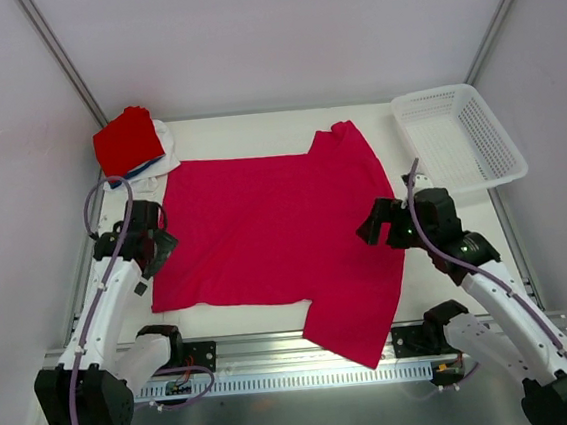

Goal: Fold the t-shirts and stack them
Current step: Flatten out the tshirt

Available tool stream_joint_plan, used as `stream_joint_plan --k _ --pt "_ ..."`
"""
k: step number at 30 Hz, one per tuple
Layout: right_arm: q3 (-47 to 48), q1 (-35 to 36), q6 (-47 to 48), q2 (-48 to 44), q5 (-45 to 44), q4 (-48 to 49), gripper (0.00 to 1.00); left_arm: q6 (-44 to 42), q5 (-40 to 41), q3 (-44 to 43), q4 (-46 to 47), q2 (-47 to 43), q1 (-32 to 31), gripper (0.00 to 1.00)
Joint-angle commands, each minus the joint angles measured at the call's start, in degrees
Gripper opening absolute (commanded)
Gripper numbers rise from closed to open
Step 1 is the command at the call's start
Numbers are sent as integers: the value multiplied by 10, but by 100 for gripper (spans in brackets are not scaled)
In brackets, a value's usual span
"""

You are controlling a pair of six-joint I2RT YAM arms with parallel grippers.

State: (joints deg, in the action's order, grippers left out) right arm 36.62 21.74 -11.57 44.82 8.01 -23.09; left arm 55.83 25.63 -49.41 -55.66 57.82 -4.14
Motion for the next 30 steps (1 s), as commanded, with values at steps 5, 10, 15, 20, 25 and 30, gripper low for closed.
stream_joint_plan --k 5,10,15,20,25,30 --pt "12 16 -116 -93 -167 -209 100 -29 -121 134 81 -60 -60 99" --pt "-83 45 -228 -139 -152 -209 100 -24 -96 140 87 -71 -90 99" --pt "-137 101 -289 -127 -138 -193 100 -34 -120 157 117 -75 -92 99" --pt "-165 156 -348 -91 -103 -147 99 -41 -133 166 129 -91 -97 99" --pt "-160 214 -370 -33 -118 -151 99 -42 -137 172 136 -105 -102 99" --pt "-144 262 -391 -35 -135 -212 99 -42 -131 172 136 -108 -104 99"
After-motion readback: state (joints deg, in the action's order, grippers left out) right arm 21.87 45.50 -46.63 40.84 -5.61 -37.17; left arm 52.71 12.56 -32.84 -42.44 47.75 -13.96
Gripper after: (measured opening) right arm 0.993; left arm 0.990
